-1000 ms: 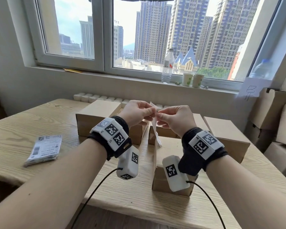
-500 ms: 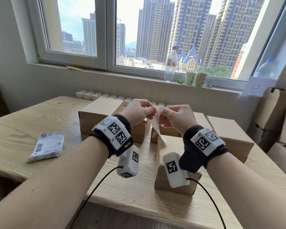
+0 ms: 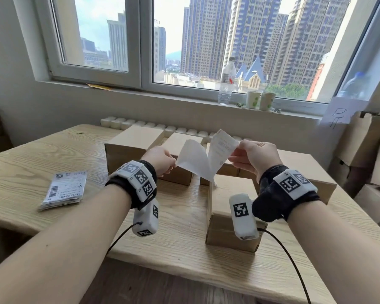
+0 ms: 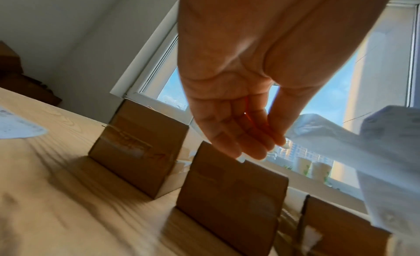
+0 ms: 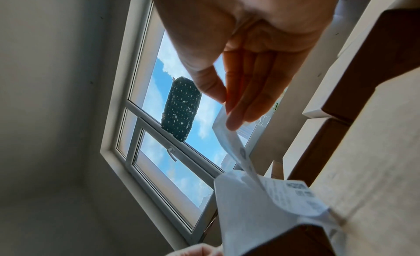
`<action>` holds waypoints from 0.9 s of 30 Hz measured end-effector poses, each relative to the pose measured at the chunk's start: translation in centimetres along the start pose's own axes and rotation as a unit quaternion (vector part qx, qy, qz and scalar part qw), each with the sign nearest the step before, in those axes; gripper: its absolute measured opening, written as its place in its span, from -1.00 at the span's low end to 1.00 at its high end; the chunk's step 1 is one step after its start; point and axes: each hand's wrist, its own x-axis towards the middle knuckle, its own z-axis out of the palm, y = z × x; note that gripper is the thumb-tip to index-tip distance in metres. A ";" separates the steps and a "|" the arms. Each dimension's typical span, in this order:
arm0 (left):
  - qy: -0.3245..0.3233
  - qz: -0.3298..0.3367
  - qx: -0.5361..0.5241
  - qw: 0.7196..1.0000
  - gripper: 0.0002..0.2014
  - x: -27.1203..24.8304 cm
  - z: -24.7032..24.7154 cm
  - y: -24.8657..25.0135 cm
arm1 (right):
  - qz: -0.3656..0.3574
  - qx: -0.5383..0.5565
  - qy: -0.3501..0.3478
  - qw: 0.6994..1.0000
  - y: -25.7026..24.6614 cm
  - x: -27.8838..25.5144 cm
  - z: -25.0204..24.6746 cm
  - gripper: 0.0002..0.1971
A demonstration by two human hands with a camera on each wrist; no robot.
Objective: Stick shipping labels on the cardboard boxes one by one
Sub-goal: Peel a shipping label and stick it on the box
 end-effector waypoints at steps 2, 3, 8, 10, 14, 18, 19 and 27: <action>0.001 -0.021 0.038 0.999 -0.75 0.3 -0.3 -1.1 | -0.002 0.011 0.010 1.000 -0.1 0.0 -0.2 -0.81; 0.002 -0.031 0.058 0.998 -0.76 0.5 -0.5 -1.6 | -0.005 0.016 0.015 1.000 -0.2 -0.1 -0.3 -0.80; 0.002 -0.082 0.179 0.980 -0.84 0.7 -1.1 -4.4 | -0.020 0.039 0.031 0.999 -0.7 0.0 -0.9 -0.79; 0.004 -0.096 0.214 0.972 -0.77 0.4 -1.0 -4.9 | -0.020 0.042 0.031 0.998 -0.7 0.0 -1.0 -0.78; 0.086 -0.026 0.231 0.969 -0.71 -0.6 -0.7 -2.9 | -0.023 0.035 0.018 0.999 -0.4 -0.1 -1.2 -0.77; 0.029 0.143 0.095 0.985 -0.56 -1.6 0.5 2.0 | -0.023 0.034 0.000 0.999 -0.3 -0.1 -1.0 -0.79; -0.007 0.177 0.071 0.982 -0.52 -2.0 1.0 3.2 | -0.023 0.035 -0.003 0.999 -0.4 -0.2 -0.9 -0.78; 0.014 0.249 0.103 0.963 -0.75 -2.5 3.9 7.2 | -0.042 0.044 -0.025 0.998 -1.1 -0.9 -1.1 -0.82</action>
